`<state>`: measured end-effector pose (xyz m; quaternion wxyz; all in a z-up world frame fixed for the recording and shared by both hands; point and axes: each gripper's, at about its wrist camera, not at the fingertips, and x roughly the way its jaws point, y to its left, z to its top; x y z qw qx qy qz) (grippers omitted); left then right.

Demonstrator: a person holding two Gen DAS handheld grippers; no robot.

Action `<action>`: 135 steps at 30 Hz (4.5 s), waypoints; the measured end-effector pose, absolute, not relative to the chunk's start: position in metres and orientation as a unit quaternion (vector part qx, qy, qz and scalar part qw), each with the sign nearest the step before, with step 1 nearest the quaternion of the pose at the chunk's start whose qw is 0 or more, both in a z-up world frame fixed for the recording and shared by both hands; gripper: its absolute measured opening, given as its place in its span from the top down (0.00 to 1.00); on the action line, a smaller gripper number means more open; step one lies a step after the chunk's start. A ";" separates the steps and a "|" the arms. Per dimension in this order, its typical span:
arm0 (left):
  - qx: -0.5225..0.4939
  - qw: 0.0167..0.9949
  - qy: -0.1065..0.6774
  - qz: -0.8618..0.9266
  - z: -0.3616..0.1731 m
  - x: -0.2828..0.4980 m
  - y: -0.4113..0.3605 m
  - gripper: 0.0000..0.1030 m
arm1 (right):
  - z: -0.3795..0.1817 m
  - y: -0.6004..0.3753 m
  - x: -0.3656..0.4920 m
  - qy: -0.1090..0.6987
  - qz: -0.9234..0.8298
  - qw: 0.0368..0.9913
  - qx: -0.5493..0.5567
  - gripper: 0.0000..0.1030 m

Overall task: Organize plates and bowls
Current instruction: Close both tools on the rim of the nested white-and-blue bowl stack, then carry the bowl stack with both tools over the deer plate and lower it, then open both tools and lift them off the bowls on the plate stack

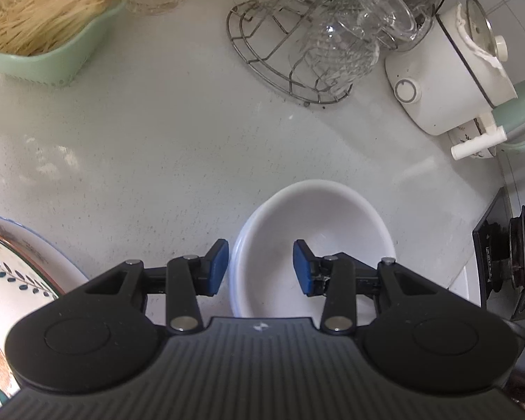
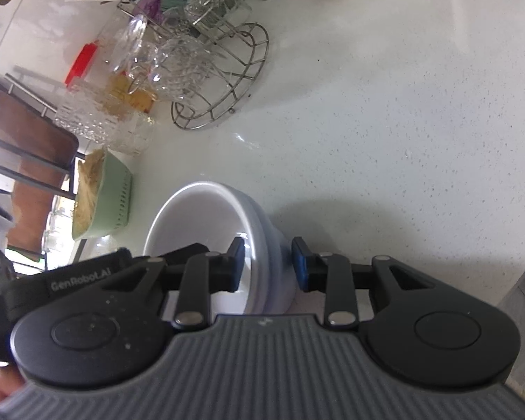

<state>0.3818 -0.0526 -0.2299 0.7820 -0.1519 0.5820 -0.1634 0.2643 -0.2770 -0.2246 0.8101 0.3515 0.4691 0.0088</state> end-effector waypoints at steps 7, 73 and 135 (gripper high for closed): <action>-0.151 0.789 0.574 -0.157 -0.233 0.375 -0.050 0.67 | -0.231 -0.280 0.261 0.461 0.009 0.808 0.367 0.73; -0.349 0.794 0.489 -0.094 -0.115 0.265 0.141 0.65 | -0.094 -0.148 0.231 0.496 0.162 0.819 0.238 0.72; -0.147 0.922 0.358 0.003 0.013 0.161 0.158 0.58 | 0.018 -0.124 0.192 0.345 0.223 0.903 0.131 0.71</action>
